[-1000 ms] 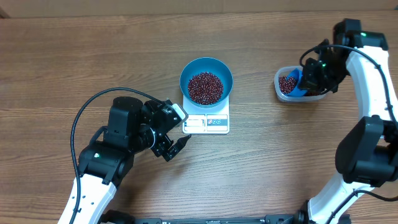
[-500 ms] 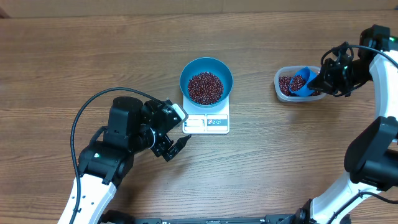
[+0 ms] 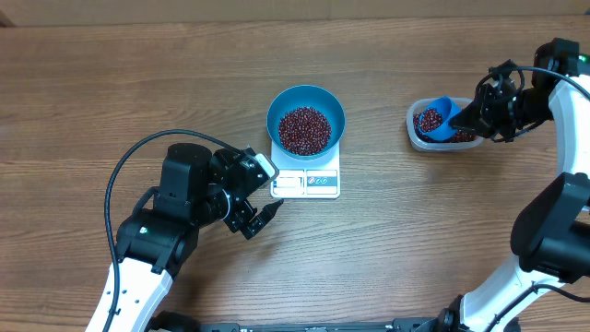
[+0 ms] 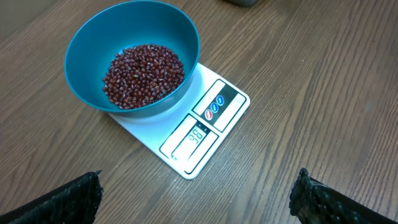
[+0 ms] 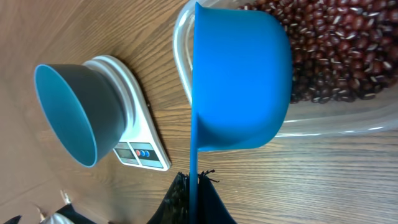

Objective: Scoop item into bowl and weigh 150g on scale
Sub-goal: 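Dip the scoop into the red beans and drag it to fill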

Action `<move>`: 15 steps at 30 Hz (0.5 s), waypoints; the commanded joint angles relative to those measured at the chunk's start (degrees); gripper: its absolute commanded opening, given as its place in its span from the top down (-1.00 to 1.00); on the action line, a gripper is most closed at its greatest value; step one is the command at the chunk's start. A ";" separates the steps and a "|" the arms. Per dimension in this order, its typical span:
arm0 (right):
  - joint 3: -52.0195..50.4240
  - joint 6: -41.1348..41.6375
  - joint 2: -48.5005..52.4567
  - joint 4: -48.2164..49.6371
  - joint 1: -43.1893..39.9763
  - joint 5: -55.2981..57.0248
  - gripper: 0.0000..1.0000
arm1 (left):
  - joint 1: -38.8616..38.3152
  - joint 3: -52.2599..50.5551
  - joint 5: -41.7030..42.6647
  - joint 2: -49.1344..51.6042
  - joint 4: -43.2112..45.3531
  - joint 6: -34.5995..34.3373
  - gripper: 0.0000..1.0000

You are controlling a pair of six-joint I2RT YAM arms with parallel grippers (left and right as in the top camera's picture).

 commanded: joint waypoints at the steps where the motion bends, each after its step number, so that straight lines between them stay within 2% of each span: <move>1: 2.01 -0.90 -1.86 0.17 -0.59 -2.80 0.92 | 0.57 -0.28 1.05 0.09 0.07 -0.20 -1.00; 15: 2.01 -3.41 -1.86 0.15 -0.59 -9.09 0.92 | 0.57 -0.28 1.05 0.09 0.07 -0.20 -1.00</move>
